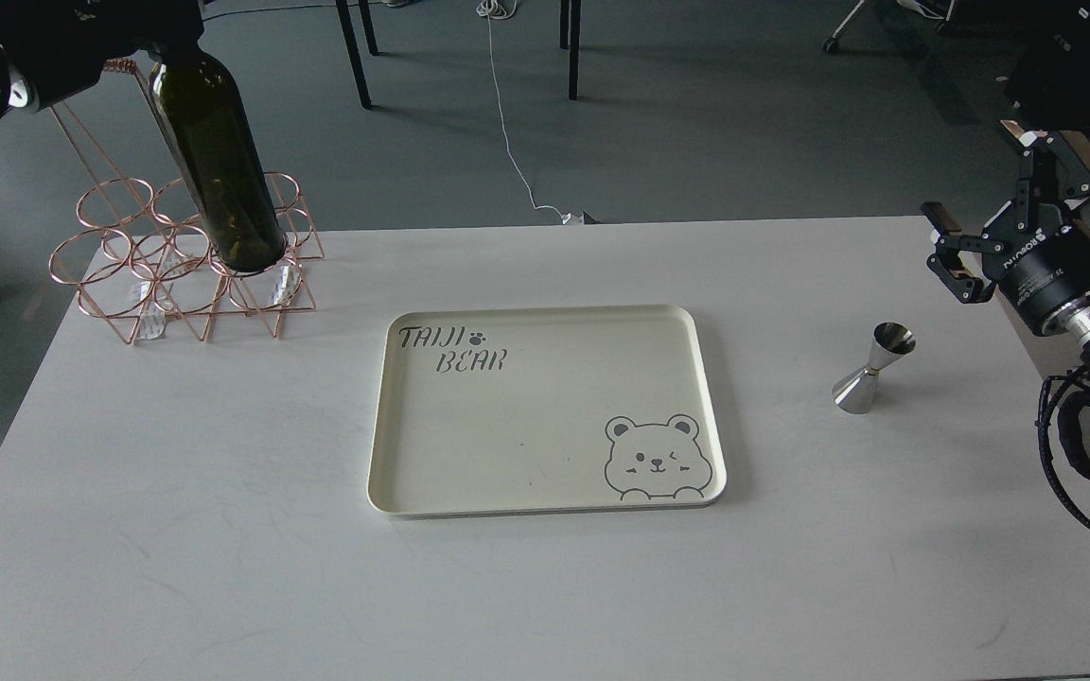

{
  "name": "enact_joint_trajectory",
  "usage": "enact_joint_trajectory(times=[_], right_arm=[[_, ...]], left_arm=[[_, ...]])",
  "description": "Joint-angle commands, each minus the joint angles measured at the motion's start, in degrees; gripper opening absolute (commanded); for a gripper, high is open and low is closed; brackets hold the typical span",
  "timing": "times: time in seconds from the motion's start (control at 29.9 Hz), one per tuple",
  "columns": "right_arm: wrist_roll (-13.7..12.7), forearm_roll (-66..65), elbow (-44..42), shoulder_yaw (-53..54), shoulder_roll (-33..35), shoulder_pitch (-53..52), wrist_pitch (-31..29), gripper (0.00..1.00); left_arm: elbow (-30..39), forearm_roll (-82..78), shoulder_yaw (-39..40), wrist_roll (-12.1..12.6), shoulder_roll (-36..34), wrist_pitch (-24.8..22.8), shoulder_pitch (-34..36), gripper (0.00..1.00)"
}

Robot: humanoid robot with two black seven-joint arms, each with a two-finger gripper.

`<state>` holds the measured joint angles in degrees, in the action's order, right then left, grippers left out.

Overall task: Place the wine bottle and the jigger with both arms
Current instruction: 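Lower the bottle into a slot of the copper rack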

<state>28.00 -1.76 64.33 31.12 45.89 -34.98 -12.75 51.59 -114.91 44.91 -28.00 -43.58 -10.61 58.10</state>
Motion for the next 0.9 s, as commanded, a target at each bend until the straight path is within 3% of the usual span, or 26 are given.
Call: enact_joint_trajectory(times=[0.0, 0.87], right_arm=[[0.0, 0.0, 0.0, 0.1, 0.0, 0.0, 0.0, 0.99], [0.0, 0.0, 0.1, 0.0, 0.2, 0.0, 0.0, 0.99]], left_arm=[[0.0, 0.0, 0.1, 0.0, 0.0, 0.1, -0.5, 0.14], [-3.6, 0.5, 0.1, 0.0, 1.8, 2.5, -3.9, 0.21]])
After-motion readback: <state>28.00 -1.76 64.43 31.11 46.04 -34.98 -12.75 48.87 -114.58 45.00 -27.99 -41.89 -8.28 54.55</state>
